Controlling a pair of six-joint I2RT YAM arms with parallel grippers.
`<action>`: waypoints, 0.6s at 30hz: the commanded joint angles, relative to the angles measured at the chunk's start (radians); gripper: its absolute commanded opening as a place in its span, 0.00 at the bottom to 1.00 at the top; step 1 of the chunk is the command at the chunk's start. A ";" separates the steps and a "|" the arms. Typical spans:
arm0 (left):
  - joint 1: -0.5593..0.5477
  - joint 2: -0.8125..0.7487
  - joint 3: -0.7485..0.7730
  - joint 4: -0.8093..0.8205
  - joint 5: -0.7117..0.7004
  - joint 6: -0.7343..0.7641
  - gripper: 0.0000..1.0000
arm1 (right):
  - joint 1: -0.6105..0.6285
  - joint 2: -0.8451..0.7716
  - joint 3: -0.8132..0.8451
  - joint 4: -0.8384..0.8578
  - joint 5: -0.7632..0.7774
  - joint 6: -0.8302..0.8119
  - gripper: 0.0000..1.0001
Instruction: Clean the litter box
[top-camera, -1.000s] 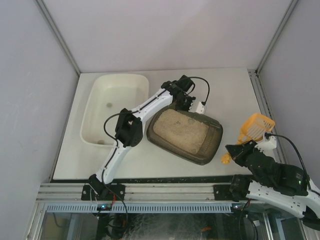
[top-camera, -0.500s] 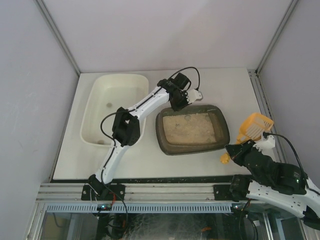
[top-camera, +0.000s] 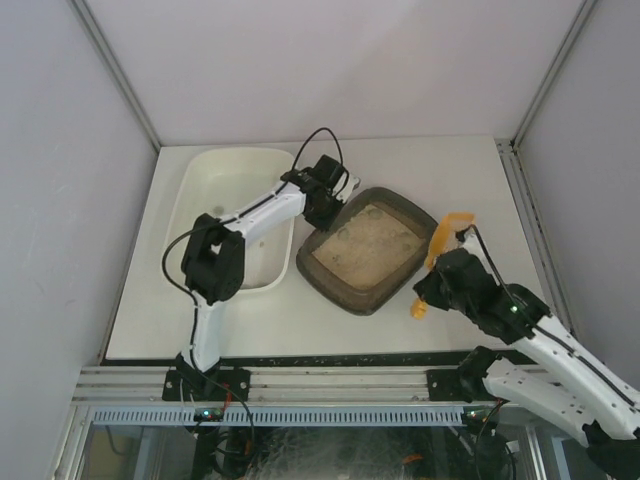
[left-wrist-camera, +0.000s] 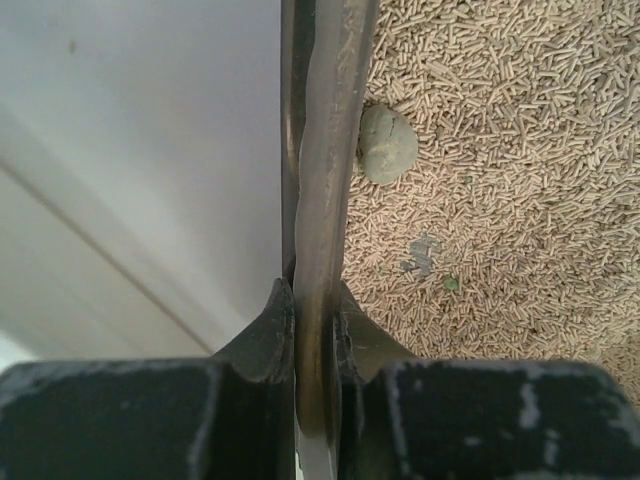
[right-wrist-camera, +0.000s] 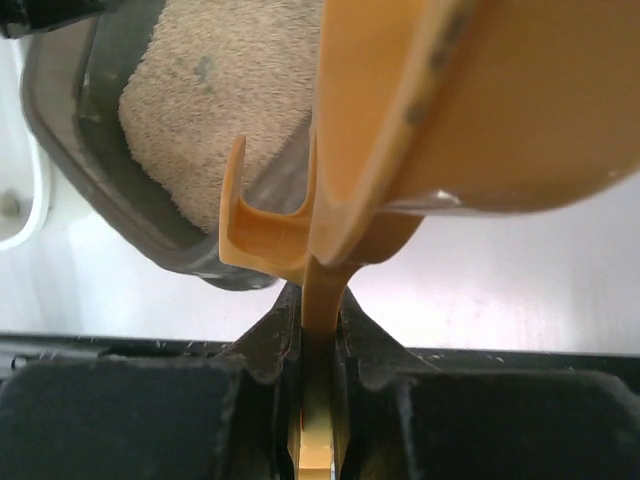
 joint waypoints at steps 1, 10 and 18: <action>-0.011 -0.181 -0.123 0.038 0.126 -0.222 0.00 | -0.090 0.087 0.057 0.296 -0.344 -0.233 0.00; -0.052 -0.313 -0.361 0.194 -0.035 -0.432 0.03 | -0.341 0.565 0.257 0.462 -1.016 -0.244 0.00; -0.091 -0.319 -0.366 0.220 -0.097 -0.552 0.49 | -0.342 0.833 0.377 0.244 -1.042 -0.317 0.00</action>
